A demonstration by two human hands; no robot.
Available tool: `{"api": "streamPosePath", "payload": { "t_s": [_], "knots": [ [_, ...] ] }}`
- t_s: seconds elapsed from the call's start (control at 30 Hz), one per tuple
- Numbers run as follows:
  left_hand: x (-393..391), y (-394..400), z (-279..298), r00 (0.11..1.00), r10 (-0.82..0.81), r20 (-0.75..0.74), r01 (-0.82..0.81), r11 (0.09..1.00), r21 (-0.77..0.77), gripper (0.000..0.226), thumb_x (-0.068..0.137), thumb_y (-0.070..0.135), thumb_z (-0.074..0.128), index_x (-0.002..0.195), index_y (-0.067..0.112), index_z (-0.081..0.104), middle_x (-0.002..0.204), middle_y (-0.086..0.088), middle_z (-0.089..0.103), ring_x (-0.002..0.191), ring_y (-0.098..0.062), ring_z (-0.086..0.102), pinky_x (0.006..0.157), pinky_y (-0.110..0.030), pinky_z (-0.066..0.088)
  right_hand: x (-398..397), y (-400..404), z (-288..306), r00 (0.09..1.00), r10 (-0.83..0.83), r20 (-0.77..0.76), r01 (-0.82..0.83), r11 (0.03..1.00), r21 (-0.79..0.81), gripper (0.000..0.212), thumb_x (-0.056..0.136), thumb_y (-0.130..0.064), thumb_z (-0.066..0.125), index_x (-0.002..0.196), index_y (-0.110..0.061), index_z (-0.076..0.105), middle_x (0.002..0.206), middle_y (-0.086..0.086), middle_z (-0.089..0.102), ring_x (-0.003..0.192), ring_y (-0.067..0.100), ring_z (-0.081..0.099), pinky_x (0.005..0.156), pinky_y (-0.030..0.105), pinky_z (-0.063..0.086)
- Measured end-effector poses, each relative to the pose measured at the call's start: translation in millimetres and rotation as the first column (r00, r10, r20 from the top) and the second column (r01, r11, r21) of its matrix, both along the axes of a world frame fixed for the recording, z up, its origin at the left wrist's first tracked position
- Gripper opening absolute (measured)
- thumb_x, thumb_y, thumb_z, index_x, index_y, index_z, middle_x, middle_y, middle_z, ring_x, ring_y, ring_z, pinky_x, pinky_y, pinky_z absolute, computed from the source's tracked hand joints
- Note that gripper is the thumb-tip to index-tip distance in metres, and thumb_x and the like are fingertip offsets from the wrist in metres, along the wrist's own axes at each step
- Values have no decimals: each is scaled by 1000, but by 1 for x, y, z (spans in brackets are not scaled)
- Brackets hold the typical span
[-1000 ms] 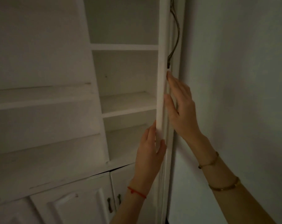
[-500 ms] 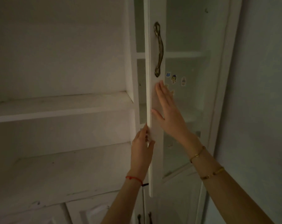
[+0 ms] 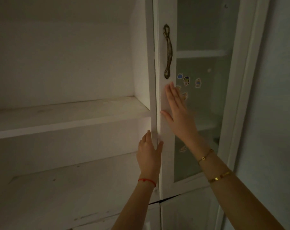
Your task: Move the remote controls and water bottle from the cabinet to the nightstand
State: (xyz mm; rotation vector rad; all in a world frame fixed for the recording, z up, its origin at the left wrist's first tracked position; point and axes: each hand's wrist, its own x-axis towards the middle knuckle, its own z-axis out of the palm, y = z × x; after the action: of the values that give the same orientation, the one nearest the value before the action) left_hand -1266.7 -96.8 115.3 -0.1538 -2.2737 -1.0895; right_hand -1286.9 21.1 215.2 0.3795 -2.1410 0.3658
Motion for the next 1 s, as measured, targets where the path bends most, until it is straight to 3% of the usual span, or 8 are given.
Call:
{"api": "streamPosePath", "payload": {
  "t_s": [0.3, 0.47, 0.63, 1.0],
  "knots": [
    [-14, -6, 0, 999, -30, -17, 30, 999, 20, 64, 89, 38, 60, 143, 12, 38, 143, -5, 49, 128, -20, 49, 103, -25, 38, -10, -3, 2, 1000, -23, -15, 23, 1000, 17, 79, 95, -29, 53, 154, -19, 1, 163, -4, -4, 149, 12, -3, 113, 20, 7],
    [-18, -6, -3, 1000, -27, 1, 27, 998, 58, 65, 88, 41, 61, 142, 12, 40, 142, -5, 50, 129, -20, 49, 105, -25, 36, -17, -4, 1, 1000, -7, -24, 7, 1000, 12, 79, 94, -30, 53, 154, -17, 2, 163, -2, -2, 149, 14, -3, 110, 5, -10],
    [-23, -6, 0, 1000, -7, -13, 8, 999, 46, 59, 88, 39, 62, 138, 11, 46, 134, -6, 58, 121, -22, 56, 100, -26, 42, -24, -6, 0, 1000, -13, -23, 13, 1000, 16, 79, 95, -31, 52, 153, -17, 1, 163, -2, -2, 149, 15, -3, 118, 24, 2],
    [-32, -5, -3, 1000, -8, -19, 8, 1000, 25, 50, 91, 37, 58, 135, 13, 51, 130, -4, 61, 117, -19, 59, 97, -23, 42, -36, -7, -2, 1000, -8, -13, 8, 1000, 5, 80, 94, -32, 54, 154, -18, 1, 163, -2, -1, 150, 15, 0, 121, 29, 5]
  ]
}}
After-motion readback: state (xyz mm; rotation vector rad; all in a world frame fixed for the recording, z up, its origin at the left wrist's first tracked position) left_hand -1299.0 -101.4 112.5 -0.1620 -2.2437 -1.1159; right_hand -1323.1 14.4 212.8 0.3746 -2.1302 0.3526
